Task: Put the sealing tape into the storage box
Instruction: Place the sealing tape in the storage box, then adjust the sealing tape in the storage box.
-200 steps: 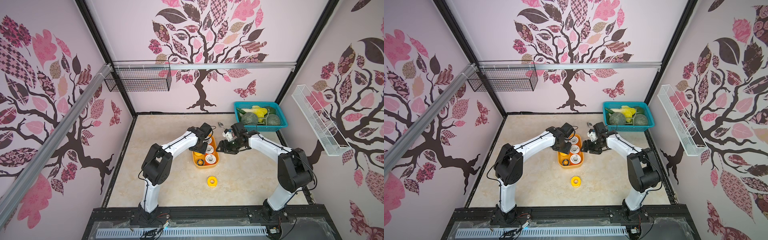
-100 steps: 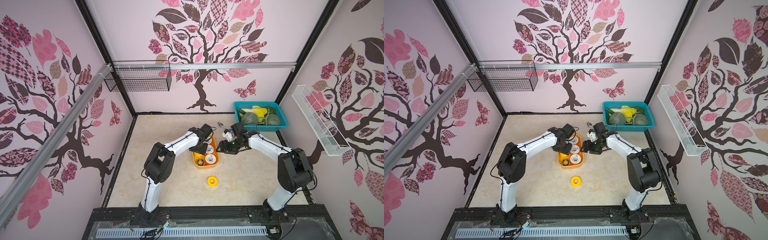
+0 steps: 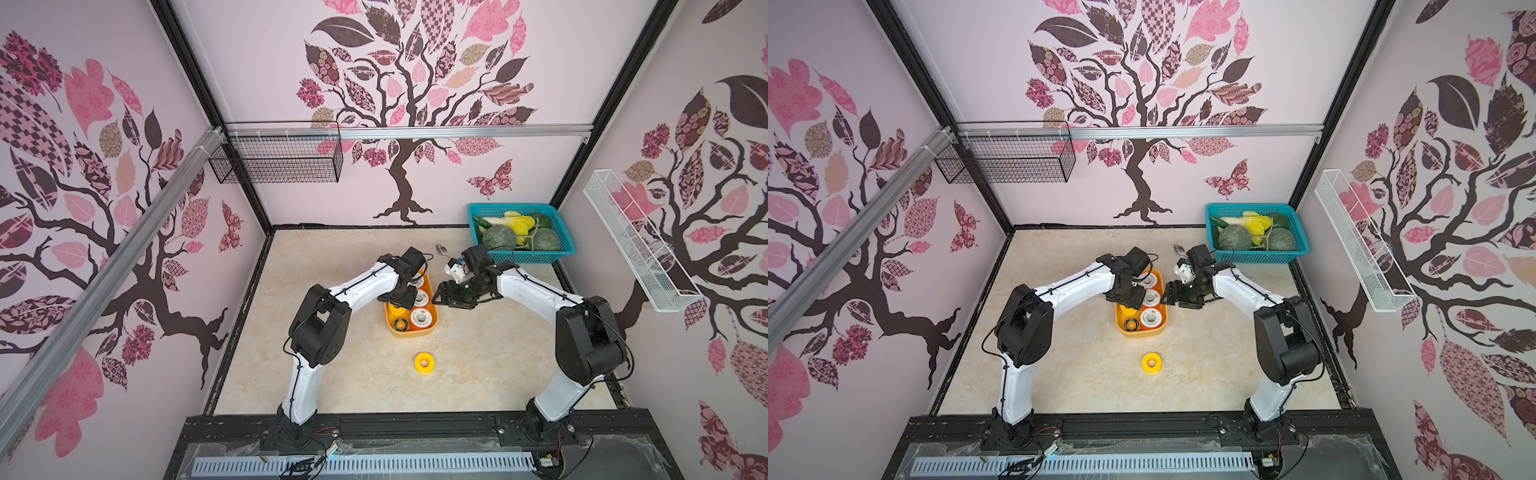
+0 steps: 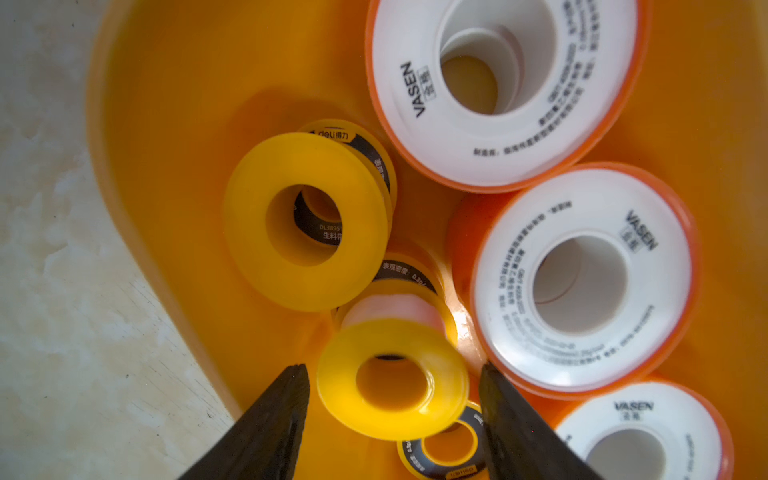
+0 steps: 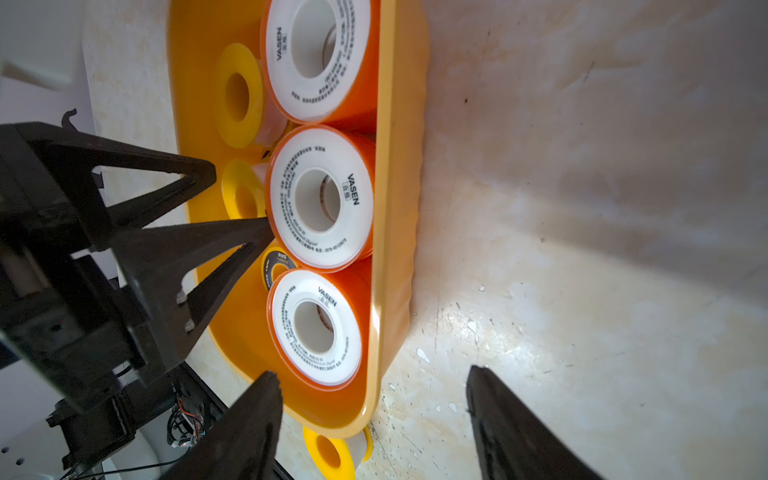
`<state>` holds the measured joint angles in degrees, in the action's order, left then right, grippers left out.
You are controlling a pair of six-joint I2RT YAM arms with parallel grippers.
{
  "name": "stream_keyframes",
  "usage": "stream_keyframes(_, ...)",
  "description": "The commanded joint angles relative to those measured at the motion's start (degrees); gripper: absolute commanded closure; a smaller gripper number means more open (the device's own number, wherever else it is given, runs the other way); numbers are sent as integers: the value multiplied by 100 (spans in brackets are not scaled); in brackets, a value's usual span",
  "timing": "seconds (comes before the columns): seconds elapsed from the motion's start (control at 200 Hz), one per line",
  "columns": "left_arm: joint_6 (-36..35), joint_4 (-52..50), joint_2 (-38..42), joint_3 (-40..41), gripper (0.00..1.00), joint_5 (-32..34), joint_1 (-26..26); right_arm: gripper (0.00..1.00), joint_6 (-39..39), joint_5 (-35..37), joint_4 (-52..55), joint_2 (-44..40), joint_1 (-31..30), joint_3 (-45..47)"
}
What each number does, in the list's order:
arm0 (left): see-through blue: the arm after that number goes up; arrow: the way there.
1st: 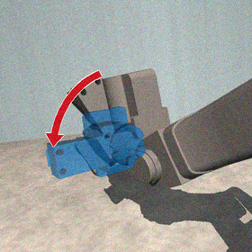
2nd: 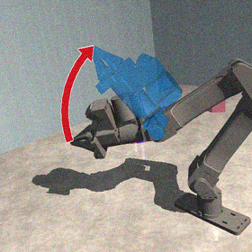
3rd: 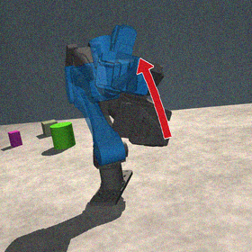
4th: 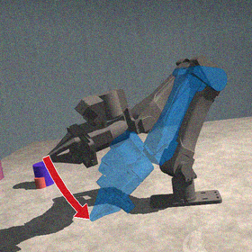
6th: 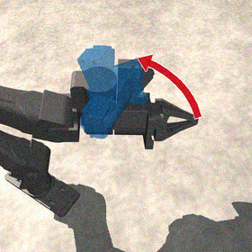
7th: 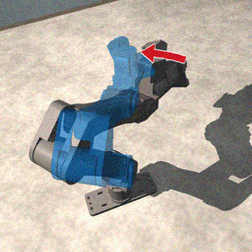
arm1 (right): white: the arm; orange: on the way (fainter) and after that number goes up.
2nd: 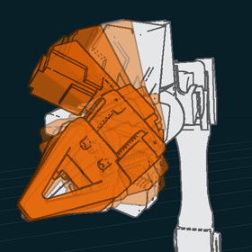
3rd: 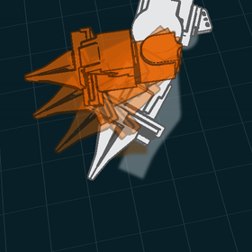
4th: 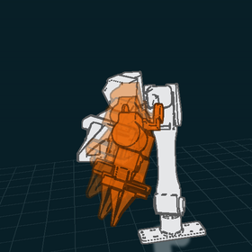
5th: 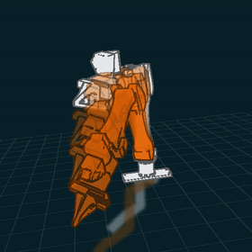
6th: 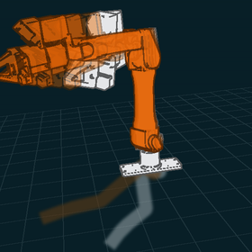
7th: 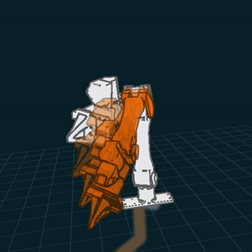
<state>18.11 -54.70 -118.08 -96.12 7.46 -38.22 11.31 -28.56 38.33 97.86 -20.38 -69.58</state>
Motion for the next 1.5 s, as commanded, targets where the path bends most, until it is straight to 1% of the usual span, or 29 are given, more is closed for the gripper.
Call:
stream_keyframes(0.0, 9, 59, -129, -156, 27, 53, 31, 25, -45, -69, 71, 76, 34, -77)
stream_keyframes(0.27, -44, 7, 78, -232, 26, 106, 31, 25, -66, -114, 61, 49, 34, -64)
stream_keyframes(0.475, -81, -12, 459, -209, 28, 106, 34, 25, -96, -164, 43, 5, 39, -95)
stream_keyframes(0.565, -126, -96, 675, -178, 31, 36, 29, 25, -100, -176, 48, 13, 34, -109)
stream_keyframes(0.63, -128, -102, 841, -67, 35, -51, 34, 25, -86, -177, 45, 30, 35, -113)
stream_keyframes(0.675, -124, -68, 957, 69, 42, -152, 33, 25, -87, -185, 40, 35, 34, -111)
stream_keyframes(0.73, -107, -29, 1066, 252, 53, -279, 27, 25, -80, -178, 43, 40, 35, -110)
stream_keyframes(0.755, -93, -32, 1091, 315, 60, -310, 33, 25, -77, -172, 38, 44, 34, -108)
stream_keyframes(0.77, -71, -28, 1104, 366, 67, -322, 34, 25, -84, -176, 37, 42, 36, -110)
stream_keyframes(0.785, -55, -35, 1115, 400, 71, -318, 35, 25, -77, -183, 31, 44, 42, -110)
stream_keyframes(0.865, 18, -63, 1107, 570, 85, -366, 34, 25, -68, -189, 22, 44, 39, -100)
stream_keyframes(0.895, 53, -99, 1083, 610, 88, -396, 33, 25, -68, -192, 10, 48, 34, -96)
stream_keyframes(0.995, 81, -77, 998, 749, 95, -651, 29, 25, -67, -189, 11, 50, 34, -91)
stream_keyframes(1.065, 100, -69, 916, 792, 96, -699, 34, 25, -74, -188, 9, 49, 34, -95)
stream_keyframes(1.125, 103, -76, 865, 803, 100, -743, 34, 25, -72, -194, 16, 50, 35, -95)
stream_keyframes(1.321, 91, -133, 587, 740, 100, -781, 38, 25, -69, -168, 8, 49, 34, -57)
stream_keyframes(1.496, 96, -148, 411, 613, 100, -668, 40, 25, -80, -159, 17, 42, 35, -51)
